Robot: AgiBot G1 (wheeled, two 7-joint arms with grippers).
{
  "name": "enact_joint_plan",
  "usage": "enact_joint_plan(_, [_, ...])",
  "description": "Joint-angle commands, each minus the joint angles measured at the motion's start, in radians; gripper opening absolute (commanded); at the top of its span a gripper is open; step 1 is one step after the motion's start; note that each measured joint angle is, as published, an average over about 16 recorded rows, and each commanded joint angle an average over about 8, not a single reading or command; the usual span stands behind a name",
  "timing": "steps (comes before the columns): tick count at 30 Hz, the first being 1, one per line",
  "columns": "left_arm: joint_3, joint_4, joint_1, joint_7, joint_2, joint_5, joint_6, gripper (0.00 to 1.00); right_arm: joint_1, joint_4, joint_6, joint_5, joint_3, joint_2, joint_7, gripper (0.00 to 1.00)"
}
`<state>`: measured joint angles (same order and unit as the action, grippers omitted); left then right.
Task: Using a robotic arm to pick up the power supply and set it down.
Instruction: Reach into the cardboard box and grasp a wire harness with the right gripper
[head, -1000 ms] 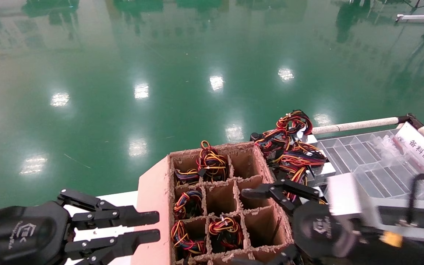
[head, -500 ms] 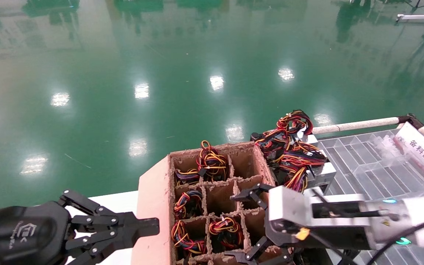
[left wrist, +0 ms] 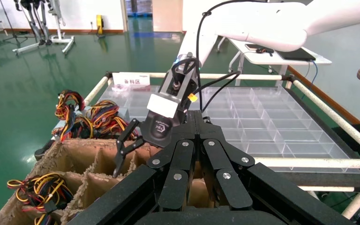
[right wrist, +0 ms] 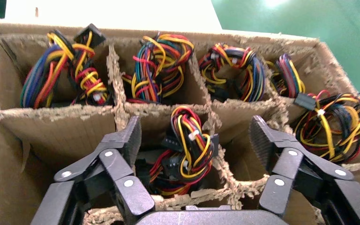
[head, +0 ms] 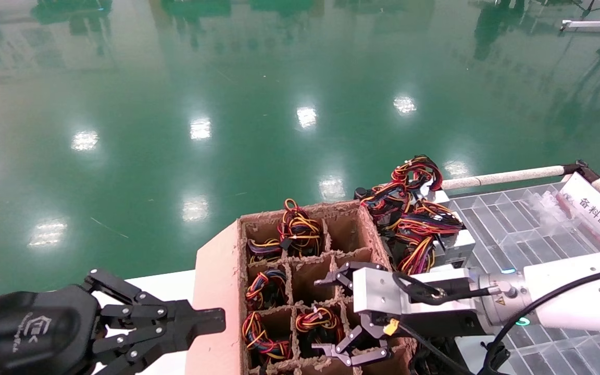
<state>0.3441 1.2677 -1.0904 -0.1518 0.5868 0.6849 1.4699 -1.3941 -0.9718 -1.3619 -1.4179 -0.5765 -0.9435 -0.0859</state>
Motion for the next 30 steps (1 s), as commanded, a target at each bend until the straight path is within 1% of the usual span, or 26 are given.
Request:
enact_joint_plan(1, [0.000, 0.000, 0.000, 0.000, 0.000, 0.000, 0.000, 0.67, -0.006, 0.015, -0.001, -0.009, -0.006, -0.009, -0.011, 0.00])
enact_joint_plan(3, [0.000, 0.000, 0.000, 0.000, 0.000, 0.000, 0.000, 0.85, -0.011, 0.024, -0.002, -0.014, -0.009, -0.015, -0.015, 0.00])
enact_joint_plan(4, [0.000, 0.000, 0.000, 0.000, 0.000, 0.000, 0.000, 0.92, -0.013, 0.028, -0.002, -0.016, -0.011, -0.017, -0.017, 0.00])
enact_joint_plan(6, [0.000, 0.000, 0.000, 0.000, 0.000, 0.000, 0.000, 0.99, -0.016, 0.034, -0.004, -0.019, -0.013, -0.021, -0.020, 0.00])
enact_joint_plan(13, [0.000, 0.000, 0.000, 0.000, 0.000, 0.000, 0.000, 1.00, -0.019, 0.041, -0.009, -0.028, -0.019, -0.020, -0.019, 0.00])
enact_joint_plan(21, [0.000, 0.000, 0.000, 0.000, 0.000, 0.000, 0.000, 1.00, -0.009, 0.050, 0.004, -0.044, -0.025, -0.020, -0.026, 0.00])
enact_joint_plan(30, [0.000, 0.000, 0.000, 0.000, 0.000, 0.000, 0.000, 1.00, -0.005, 0.056, 0.000, -0.035, -0.021, -0.016, -0.024, 0.00])
